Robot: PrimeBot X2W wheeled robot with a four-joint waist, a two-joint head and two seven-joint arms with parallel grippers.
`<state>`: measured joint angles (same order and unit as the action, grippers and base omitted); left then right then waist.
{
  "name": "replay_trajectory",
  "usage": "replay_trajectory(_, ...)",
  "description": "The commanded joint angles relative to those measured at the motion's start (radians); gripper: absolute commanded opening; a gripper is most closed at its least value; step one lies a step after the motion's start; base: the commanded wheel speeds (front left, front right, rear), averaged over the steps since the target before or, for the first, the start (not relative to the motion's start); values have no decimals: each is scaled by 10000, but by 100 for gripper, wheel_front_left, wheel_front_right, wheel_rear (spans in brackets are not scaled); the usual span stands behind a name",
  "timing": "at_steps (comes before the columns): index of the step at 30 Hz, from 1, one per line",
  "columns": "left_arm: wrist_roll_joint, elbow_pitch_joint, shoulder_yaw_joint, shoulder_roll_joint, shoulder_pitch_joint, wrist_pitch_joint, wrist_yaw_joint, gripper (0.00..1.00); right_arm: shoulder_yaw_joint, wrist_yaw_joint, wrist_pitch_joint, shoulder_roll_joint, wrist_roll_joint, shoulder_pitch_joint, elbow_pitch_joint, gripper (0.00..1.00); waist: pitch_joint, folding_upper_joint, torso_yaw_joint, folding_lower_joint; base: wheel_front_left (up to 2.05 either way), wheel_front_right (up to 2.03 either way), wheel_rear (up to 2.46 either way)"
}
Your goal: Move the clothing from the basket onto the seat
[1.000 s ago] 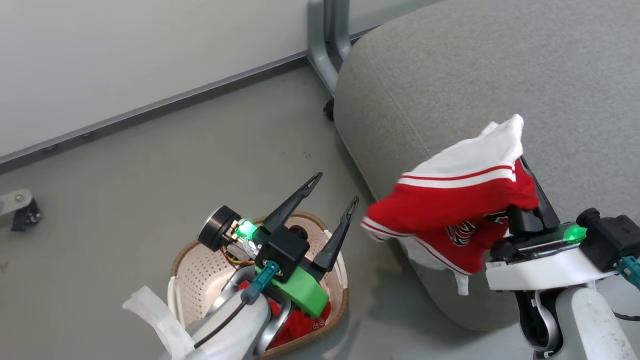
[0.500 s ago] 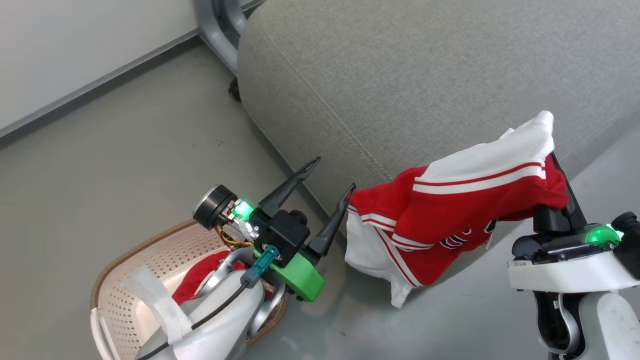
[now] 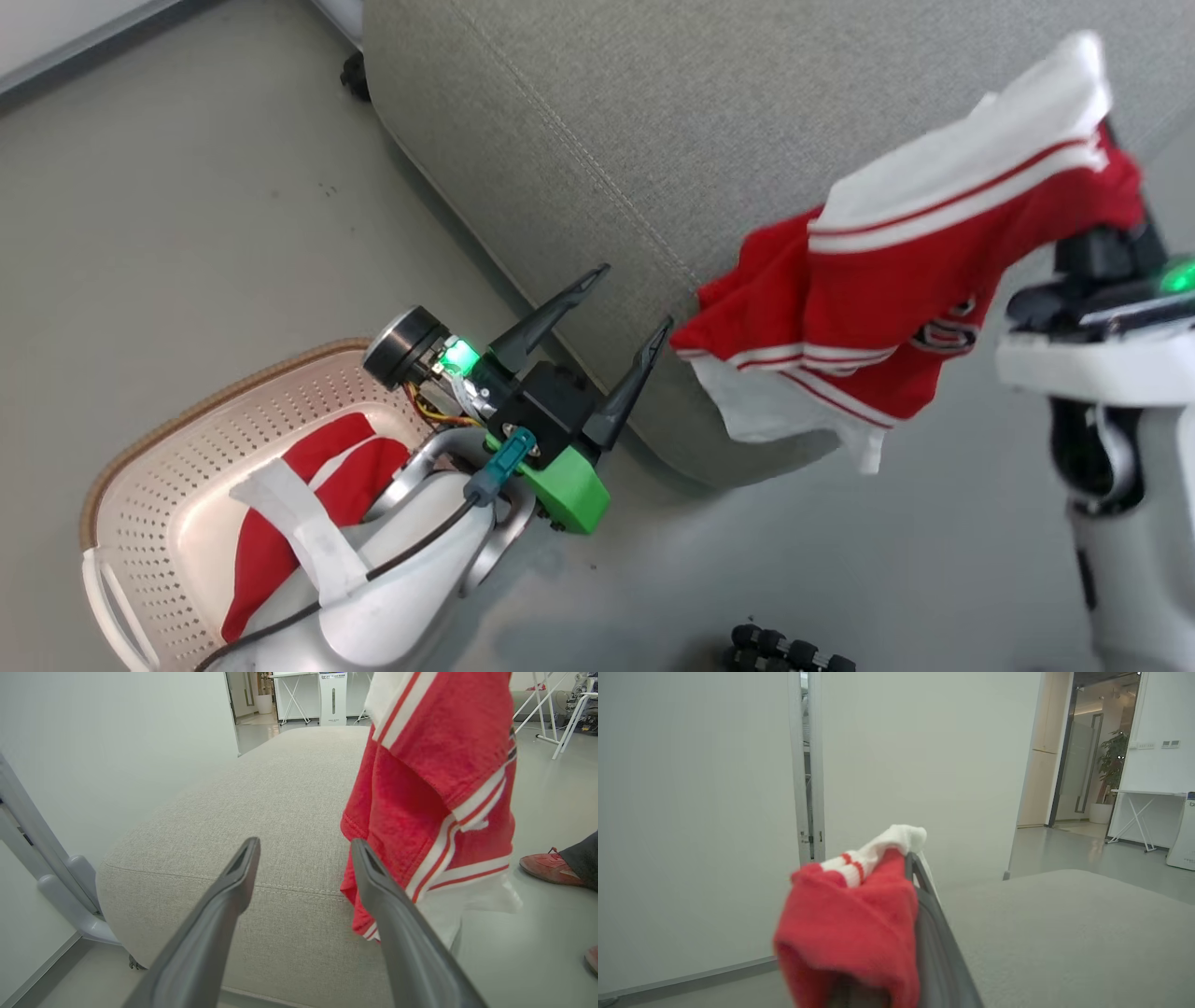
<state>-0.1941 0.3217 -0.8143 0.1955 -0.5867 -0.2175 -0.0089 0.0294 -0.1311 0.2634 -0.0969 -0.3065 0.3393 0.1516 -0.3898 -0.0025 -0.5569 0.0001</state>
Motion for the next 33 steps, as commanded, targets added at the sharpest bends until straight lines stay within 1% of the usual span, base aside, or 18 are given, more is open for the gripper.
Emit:
replay_trajectory(1, 109, -129, 4, 197, -310, 156, 29, 100, 178, 7, 21, -469, -107, 818, -221, 0, -913, 25, 337, -1, 0, 0, 0)
replay_trajectory(4, 329, -446, -29, 413, -658, 502, 9, 100, 778, 8, 20, -1223, -371, 2658, -788, 0, -1701, 25, 770, -1, 0, 0, 0)
replay_trajectory(8, 600, -898, -30, 618, -1146, 866, 50, 100, 1398, 8, 14, -2158, -517, 4658, -1702, 0, -2626, 25, 1346, -1, 0, 0, 0)
replay_trajectory(12, 774, -1324, -6, 744, -1457, 1078, 169, 100, 1553, 8, 11, -2785, -619, 5968, -3064, 0, -3297, 25, 1658, -1, 0, 0, 0)
replay_trajectory(16, 877, -1529, -93, 720, -1623, 1140, 157, 100, 1423, 8, 12, -3019, -468, 6355, -4692, 0, -3651, 25, 1861, -1, 0, 0, 0)
replay_trajectory(19, 910, -1527, -188, 603, -1701, 1086, 144, 100, 1437, 8, 14, -2906, -752, 6287, -6100, 0, -3753, 25, 1983, -1, 0, 0, 0)
replay_trajectory(23, 816, -1419, -237, 454, -1624, 897, 263, 100, 1382, 10, 12, -2667, -699, 5839, -7174, 0, -3713, 25, 2094, -1, 0, 0, 0)
replay_trajectory(24, 798, -1371, -256, 422, -1577, 833, 284, 100, 1507, 10, 12, -2571, -719, 5725, -7410, 4, -3677, 25, 2120, -1, 0, 0, 0)
replay_trajectory(25, 788, -1306, -292, 374, -1510, 789, 311, 100, 1769, 10, 14, -2461, -721, 5583, -7644, 100, -3621, 25, 2158, -1, 0, 0, 0)
replay_trajectory(27, 868, -1149, -418, 280, -1429, 669, 351, 100, 2221, 8, 12, -2237, -529, 5260, -7730, 100, -3475, 25, 2255, -1, 0, 0, 0)
replay_trajectory(29, 941, -974, -548, 204, -1330, 550, 383, 100, 2563, 8, 12, -1894, -268, 4686, -7495, 100, -3279, 25, 2324, -1, 0, 0, 0)
replay_trajectory(33, 885, -544, -822, -16, -1033, 207, 427, 100, 3215, 8, 12, -1266, 409, 3417, -6589, 100, -2693, 25, 2494, -1, 0, 0, 0)
